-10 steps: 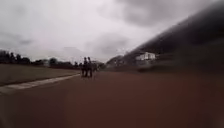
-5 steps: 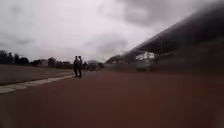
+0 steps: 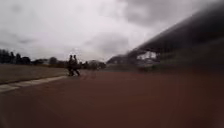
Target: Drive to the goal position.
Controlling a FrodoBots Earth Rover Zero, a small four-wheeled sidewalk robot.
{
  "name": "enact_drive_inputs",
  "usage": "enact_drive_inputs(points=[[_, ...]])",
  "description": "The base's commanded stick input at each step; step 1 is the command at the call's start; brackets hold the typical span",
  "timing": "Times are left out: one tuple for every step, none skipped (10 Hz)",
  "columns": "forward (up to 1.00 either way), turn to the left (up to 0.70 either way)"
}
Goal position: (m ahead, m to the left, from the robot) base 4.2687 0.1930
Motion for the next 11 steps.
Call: enact_drive_inputs(points=[[1.0, 0.0], [1.0, 0.0], [1.0, -0.4], [1.0, -0.4], [1.0, -0.27], [1.0, -0.02], [1.0, 0.0], [1.0, 0.0], [1.0, 0.0], [1.0, 0.0], [1.0, 0.0]])
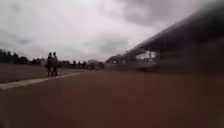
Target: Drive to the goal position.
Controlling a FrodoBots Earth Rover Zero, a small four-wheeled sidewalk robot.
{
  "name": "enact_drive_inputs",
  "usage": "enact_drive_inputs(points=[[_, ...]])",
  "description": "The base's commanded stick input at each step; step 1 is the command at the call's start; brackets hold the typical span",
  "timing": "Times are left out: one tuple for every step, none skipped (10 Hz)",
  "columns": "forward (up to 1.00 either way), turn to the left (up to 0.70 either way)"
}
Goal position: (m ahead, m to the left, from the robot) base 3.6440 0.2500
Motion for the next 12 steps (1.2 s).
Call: enact_drive_inputs(points=[[1.0, 0.0], [1.0, 0.0], [1.0, 0.0], [1.0, 0.0], [1.0, 0.0], [1.0, 0.0], [1.0, 0.0], [1.0, 0.0], [1.0, 0.0], [1.0, 0.0], [1.0, 0.0], [1.0, 0.0]])
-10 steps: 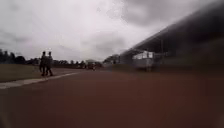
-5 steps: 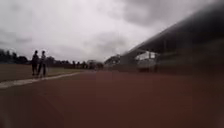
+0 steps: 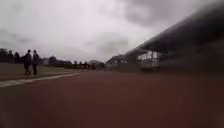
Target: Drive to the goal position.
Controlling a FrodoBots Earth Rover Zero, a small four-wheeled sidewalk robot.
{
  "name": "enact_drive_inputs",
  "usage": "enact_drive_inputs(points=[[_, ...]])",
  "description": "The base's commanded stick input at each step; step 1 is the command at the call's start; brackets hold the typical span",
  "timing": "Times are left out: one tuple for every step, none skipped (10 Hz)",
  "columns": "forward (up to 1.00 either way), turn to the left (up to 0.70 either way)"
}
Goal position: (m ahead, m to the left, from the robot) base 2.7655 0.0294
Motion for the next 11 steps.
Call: enact_drive_inputs(points=[[1.0, 0.0], [1.0, 0.0], [1.0, 0.0], [1.0, 0.0], [1.0, -0.23], [1.0, -0.4], [1.0, -0.4], [1.0, -0.18], [1.0, 0.0], [1.0, 0.0], [1.0, 0.0]])
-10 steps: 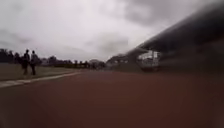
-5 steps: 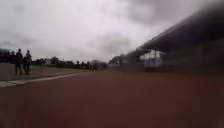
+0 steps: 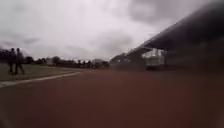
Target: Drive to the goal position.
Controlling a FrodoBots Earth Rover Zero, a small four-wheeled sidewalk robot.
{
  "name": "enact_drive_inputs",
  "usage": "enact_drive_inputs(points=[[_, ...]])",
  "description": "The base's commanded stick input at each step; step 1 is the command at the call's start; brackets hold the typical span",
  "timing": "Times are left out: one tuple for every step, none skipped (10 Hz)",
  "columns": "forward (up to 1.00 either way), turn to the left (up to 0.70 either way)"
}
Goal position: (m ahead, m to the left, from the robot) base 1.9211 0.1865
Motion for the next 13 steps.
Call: enact_drive_inputs(points=[[1.0, 0.0], [1.0, 0.0], [1.0, 0.0], [1.0, 0.0], [1.0, -0.23], [1.0, -0.38], [1.0, -0.3], [1.0, -0.16], [1.0, 0.0], [1.0, 0.0], [1.0, 0.0], [1.0, 0.0], [1.0, 0.0]])
